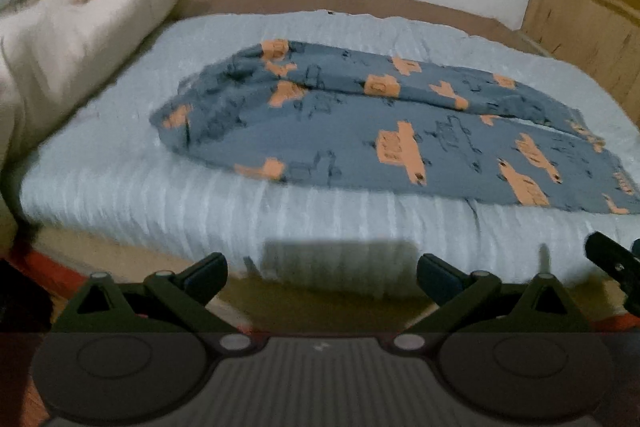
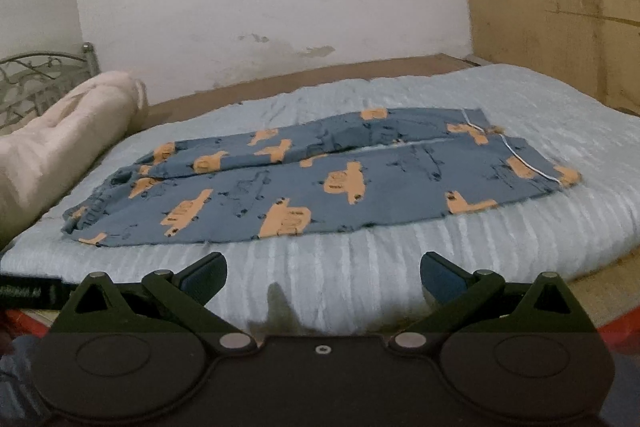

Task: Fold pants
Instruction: 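Move both grippers down toward the waistband of the pants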

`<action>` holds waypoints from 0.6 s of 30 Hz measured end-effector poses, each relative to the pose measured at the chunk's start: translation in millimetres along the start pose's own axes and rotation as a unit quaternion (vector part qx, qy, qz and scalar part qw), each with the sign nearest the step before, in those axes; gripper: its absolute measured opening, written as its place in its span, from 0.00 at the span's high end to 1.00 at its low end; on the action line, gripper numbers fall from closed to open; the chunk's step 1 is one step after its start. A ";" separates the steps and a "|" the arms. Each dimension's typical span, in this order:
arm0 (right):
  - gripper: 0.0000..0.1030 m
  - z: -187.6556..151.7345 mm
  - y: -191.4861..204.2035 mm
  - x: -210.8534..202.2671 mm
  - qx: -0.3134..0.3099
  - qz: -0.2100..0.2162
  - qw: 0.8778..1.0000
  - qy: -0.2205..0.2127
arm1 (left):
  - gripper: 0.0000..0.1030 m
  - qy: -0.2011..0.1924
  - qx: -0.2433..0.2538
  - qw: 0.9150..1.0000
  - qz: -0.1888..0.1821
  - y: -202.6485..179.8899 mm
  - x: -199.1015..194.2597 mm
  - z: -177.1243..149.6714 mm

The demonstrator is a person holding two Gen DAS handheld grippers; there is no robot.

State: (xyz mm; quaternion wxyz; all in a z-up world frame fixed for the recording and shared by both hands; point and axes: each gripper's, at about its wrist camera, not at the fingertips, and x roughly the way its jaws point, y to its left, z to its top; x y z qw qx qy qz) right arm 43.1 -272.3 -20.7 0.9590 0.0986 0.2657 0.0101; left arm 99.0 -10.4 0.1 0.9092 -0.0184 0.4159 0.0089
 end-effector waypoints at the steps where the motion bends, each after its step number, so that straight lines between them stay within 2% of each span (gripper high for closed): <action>1: 0.01 2.0 -1.4 2.5 -0.004 0.004 1.000 -0.005 | 0.01 -0.001 0.006 1.000 0.005 0.0 2.0 7.6; 8: 0.01 28.4 -6.2 19.8 -0.059 0.025 0.997 -0.048 | 0.01 -0.023 0.014 0.999 0.043 14.0 15.5 60.2; 11: 0.01 47.1 -9.0 33.3 -0.089 0.030 0.994 -0.052 | 0.01 -0.032 0.013 0.998 0.056 22.8 23.9 80.2; 18: 0.01 84.8 -9.1 70.1 -0.196 0.047 0.978 -0.049 | 0.00 -0.043 0.034 0.995 0.087 43.8 51.1 113.2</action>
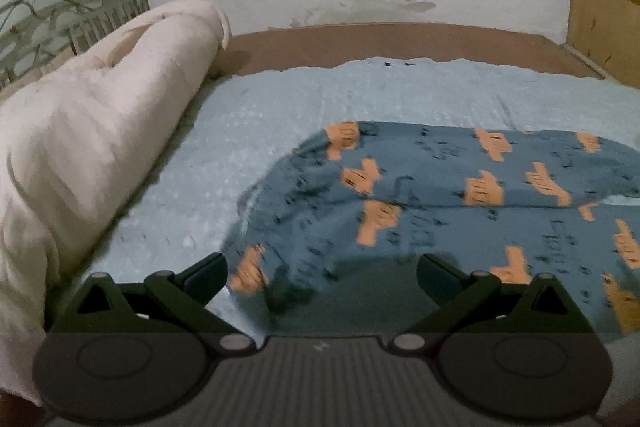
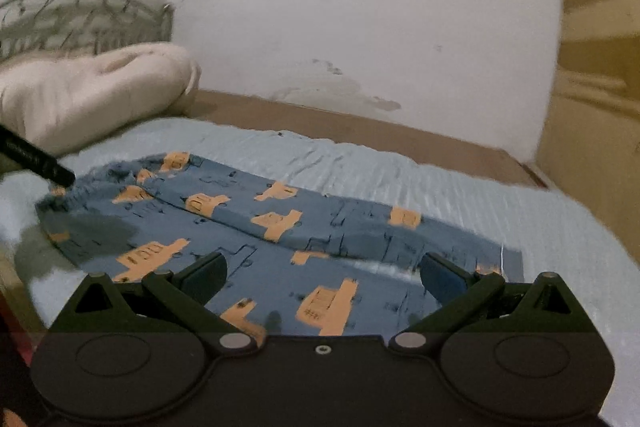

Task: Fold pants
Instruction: 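Move both grippers down toward the waistband of the pants, then close the right gripper on the waistband while the left gripper grasps the other waistband corner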

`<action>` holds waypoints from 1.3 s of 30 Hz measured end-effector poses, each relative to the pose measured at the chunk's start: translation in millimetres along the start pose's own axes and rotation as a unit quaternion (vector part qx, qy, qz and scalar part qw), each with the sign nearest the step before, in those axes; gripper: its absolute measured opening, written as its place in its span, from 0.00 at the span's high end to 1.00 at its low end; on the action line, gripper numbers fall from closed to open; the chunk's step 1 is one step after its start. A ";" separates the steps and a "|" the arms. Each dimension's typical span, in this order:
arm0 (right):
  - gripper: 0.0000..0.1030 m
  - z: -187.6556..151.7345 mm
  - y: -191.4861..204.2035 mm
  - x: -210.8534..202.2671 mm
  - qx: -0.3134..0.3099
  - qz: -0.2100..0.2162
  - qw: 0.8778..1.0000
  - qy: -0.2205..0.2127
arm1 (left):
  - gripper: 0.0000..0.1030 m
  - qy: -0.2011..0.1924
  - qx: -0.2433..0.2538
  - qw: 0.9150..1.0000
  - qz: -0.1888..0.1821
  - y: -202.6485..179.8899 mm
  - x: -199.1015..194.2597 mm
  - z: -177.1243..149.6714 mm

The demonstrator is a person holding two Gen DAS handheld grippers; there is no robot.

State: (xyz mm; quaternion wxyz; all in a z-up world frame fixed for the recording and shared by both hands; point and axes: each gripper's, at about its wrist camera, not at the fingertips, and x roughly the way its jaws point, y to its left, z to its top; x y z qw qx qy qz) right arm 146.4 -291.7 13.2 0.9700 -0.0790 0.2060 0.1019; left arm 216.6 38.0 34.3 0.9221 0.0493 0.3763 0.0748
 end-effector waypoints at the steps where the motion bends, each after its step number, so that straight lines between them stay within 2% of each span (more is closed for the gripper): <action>1: 0.01 3.8 -3.4 7.3 -0.005 0.004 1.000 0.004 | 0.01 -0.003 0.006 1.000 0.006 2.2 6.3 3.9; 3: 0.01 11.0 -11.6 22.3 -0.003 0.024 1.000 0.013 | 0.01 -0.011 0.020 0.999 0.022 7.5 19.4 12.3; 5: 0.01 18.9 -21.9 39.3 0.006 0.044 0.999 0.021 | 0.00 0.001 0.029 0.999 0.029 14.7 34.8 22.9; 8: 0.01 30.4 -36.9 62.6 0.022 0.086 0.996 0.021 | 0.01 0.012 0.012 1.000 0.026 33.7 55.8 45.9; 11: 0.01 42.5 -52.5 88.8 0.054 0.125 0.990 0.025 | 0.00 -0.010 0.007 1.000 0.003 48.6 70.0 65.5; 14: 0.01 54.4 -60.4 117.5 0.053 0.160 0.985 0.026 | 0.00 -0.026 0.017 0.999 -0.028 55.8 94.4 84.7; 16: 0.01 62.5 -63.8 142.1 0.048 0.192 0.979 0.048 | 0.01 -0.034 0.035 0.998 -0.051 55.2 114.3 95.0; 18: 0.01 68.6 -64.0 165.3 0.035 0.219 0.973 0.068 | 0.01 -0.038 0.057 0.996 -0.053 50.4 133.4 102.5; 23: 0.01 79.2 -49.0 211.7 -0.044 0.211 0.972 0.094 | 0.01 -0.030 0.113 0.991 -0.068 33.7 180.4 114.3; 26: 0.01 83.5 -42.1 238.4 -0.070 0.207 0.970 0.103 | 0.01 -0.036 0.141 0.986 -0.078 24.2 200.0 119.2; 31: 0.02 88.7 -34.6 283.3 -0.107 0.192 0.966 0.133 | 0.01 -0.039 0.142 0.984 -0.096 20.9 218.8 123.1; 39: 0.02 86.1 -18.7 307.6 -0.147 0.160 0.965 0.149 | 0.01 -0.032 0.150 0.983 -0.101 18.5 233.0 124.7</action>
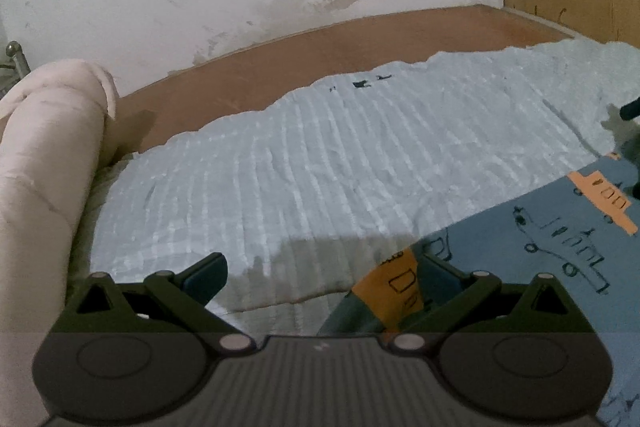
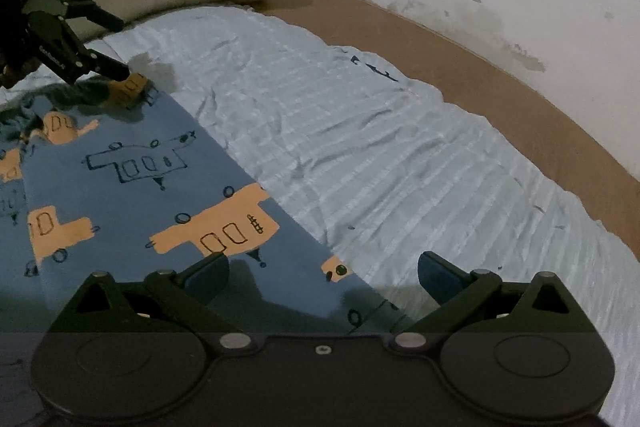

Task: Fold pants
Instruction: 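Close the right gripper on the waistband while the left gripper grasps the other waistband corner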

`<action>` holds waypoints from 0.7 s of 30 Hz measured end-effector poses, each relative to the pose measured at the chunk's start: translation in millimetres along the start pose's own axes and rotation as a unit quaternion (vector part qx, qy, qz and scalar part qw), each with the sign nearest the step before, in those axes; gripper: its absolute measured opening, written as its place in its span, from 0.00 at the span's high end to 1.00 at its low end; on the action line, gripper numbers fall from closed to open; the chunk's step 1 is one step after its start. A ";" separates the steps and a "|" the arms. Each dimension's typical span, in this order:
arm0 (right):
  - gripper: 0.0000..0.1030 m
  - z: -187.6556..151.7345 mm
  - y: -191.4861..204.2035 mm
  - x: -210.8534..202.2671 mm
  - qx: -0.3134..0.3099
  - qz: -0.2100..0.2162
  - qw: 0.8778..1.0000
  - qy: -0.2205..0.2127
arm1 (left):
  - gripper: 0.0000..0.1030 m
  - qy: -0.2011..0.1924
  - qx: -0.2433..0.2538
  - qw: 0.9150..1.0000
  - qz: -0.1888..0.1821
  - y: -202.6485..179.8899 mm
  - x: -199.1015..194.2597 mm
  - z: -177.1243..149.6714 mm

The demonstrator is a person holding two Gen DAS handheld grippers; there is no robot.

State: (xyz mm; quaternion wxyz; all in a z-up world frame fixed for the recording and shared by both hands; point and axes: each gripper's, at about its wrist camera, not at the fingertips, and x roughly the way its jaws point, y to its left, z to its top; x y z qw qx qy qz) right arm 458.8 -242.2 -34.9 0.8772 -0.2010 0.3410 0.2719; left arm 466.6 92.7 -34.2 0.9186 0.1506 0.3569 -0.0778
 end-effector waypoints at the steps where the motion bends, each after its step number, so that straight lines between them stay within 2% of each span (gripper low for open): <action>1: 0.02 0.1 -0.1 1.4 -0.002 0.000 1.000 -0.001 | 0.01 0.001 0.001 1.000 0.000 -0.7 1.2 0.2; 12: 0.02 -1.9 -3.9 5.8 0.002 0.008 1.000 -0.001 | 0.01 0.005 0.014 1.000 -0.007 -8.7 10.7 5.8; 15: 0.03 -3.3 -4.7 7.6 0.004 0.011 1.000 0.004 | 0.01 0.018 0.015 1.000 -0.017 -8.3 15.3 8.3; 18: 0.11 -5.5 -8.2 11.5 0.018 0.034 0.999 0.014 | 0.08 0.037 0.007 0.999 -0.038 -5.9 20.0 9.3; 21: 0.12 -9.9 -14.2 14.9 0.032 0.055 0.998 0.015 | 0.12 0.042 0.009 0.998 -0.047 -5.2 21.1 8.1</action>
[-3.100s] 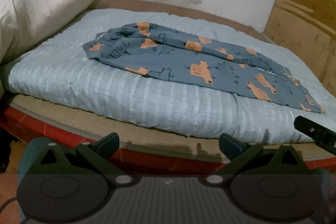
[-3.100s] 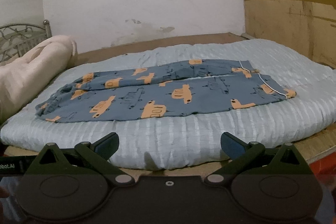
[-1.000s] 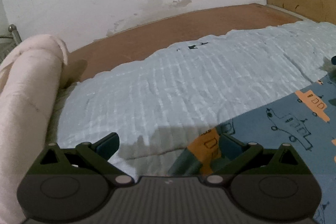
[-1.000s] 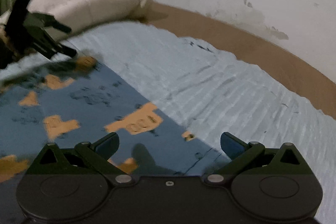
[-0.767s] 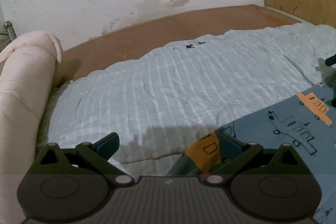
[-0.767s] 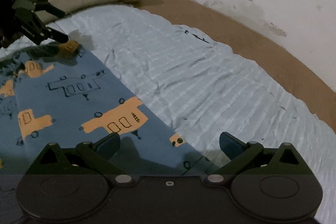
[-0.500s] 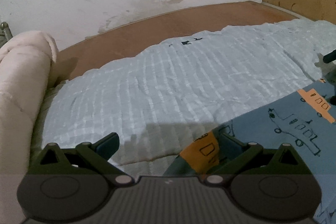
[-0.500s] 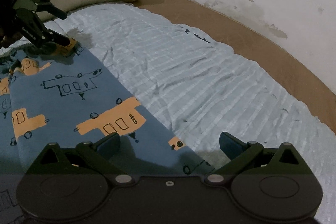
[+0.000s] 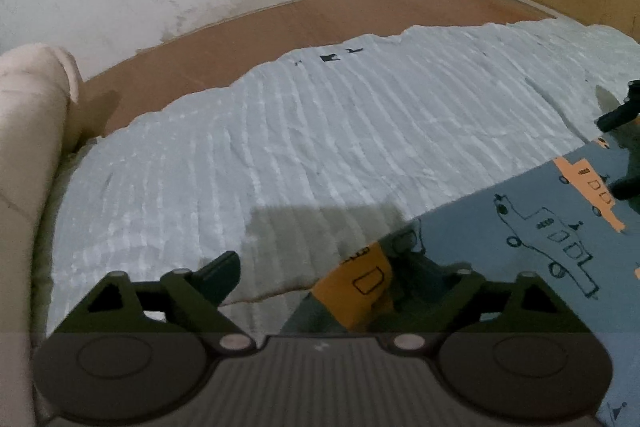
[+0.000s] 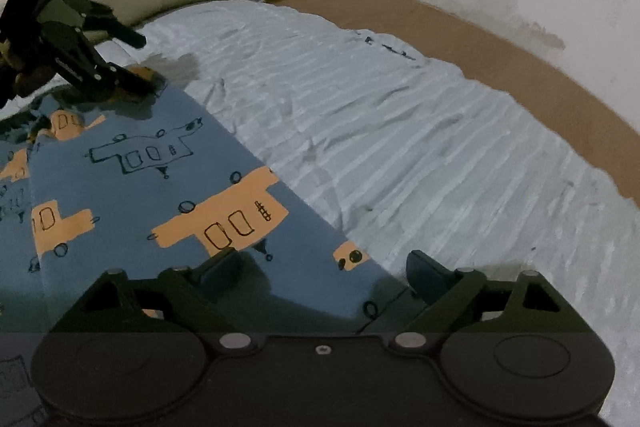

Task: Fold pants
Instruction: 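Close the right gripper on the waistband while the left gripper grasps the other waistband corner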

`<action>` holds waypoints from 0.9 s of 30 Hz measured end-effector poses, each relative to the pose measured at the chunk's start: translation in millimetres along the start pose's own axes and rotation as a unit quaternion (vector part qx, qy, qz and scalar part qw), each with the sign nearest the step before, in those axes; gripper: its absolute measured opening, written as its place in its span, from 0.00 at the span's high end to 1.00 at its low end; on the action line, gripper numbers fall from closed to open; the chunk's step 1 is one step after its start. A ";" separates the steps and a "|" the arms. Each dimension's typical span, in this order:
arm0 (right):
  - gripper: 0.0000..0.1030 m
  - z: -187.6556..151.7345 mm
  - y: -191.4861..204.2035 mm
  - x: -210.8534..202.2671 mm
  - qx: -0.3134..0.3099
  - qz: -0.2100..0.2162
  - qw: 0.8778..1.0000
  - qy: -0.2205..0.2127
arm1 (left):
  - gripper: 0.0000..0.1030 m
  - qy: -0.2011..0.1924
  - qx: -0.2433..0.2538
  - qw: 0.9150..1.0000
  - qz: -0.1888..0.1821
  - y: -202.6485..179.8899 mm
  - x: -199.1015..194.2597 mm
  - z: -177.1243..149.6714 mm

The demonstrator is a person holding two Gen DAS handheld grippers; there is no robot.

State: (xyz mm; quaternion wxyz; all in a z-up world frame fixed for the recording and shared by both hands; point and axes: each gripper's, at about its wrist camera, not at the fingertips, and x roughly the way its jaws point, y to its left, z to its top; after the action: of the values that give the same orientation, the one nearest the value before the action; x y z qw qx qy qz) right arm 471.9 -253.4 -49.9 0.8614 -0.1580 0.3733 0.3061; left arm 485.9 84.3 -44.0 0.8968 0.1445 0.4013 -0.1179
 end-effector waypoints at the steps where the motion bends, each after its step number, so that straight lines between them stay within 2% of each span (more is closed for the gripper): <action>1: 0.13 -1.0 -2.7 0.8 0.005 0.006 1.000 0.000 | 0.16 0.003 0.002 1.000 -0.002 0.1 0.2 -0.4; 5: 0.18 -4.2 -9.3 0.1 0.015 0.018 1.000 0.004 | 0.36 0.008 0.001 1.000 -0.018 2.4 -0.8 -2.2; 6: 0.21 -4.8 -9.8 -0.8 0.016 0.019 1.000 0.005 | 0.38 0.010 0.000 1.000 -0.020 2.0 -1.3 -2.5; 8: 0.26 -5.2 -9.3 -1.8 0.015 0.022 1.000 0.010 | 0.52 0.014 0.001 1.000 -0.022 0.7 -1.9 -3.6; 9: 0.32 -5.7 -9.4 -1.8 0.017 0.023 1.000 0.011 | 0.55 0.016 0.003 1.000 -0.021 -0.2 -1.9 -3.9; 10: 0.35 -5.9 -8.9 -2.1 0.018 0.026 0.999 0.012 | 0.62 0.017 0.004 1.000 -0.022 -0.9 -2.1 -3.8; 11: 0.43 -6.2 -8.4 -2.5 0.018 0.028 0.999 0.013 | 0.68 0.018 0.005 1.000 -0.021 -1.8 -2.4 -4.0; 14: 0.58 -6.2 -2.4 -4.5 0.012 0.028 0.999 0.016 | 0.78 0.018 0.003 1.000 -0.022 -2.6 -4.2 -3.8; 22: 0.66 -5.6 2.3 -7.6 0.008 0.020 1.000 0.020 | 0.91 0.022 -0.009 0.999 -0.021 -1.0 -6.8 -4.2; 27: 0.89 -6.8 7.0 -10.3 0.001 0.004 1.000 0.013 | 0.96 0.029 -0.010 0.999 -0.013 -4.0 -9.1 -3.6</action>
State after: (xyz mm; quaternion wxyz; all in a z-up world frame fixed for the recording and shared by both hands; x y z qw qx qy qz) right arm 458.3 -255.7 -47.1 0.8555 -0.1599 0.3850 0.3073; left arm 476.1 82.8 -40.1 0.8848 0.1335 0.4297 -0.1213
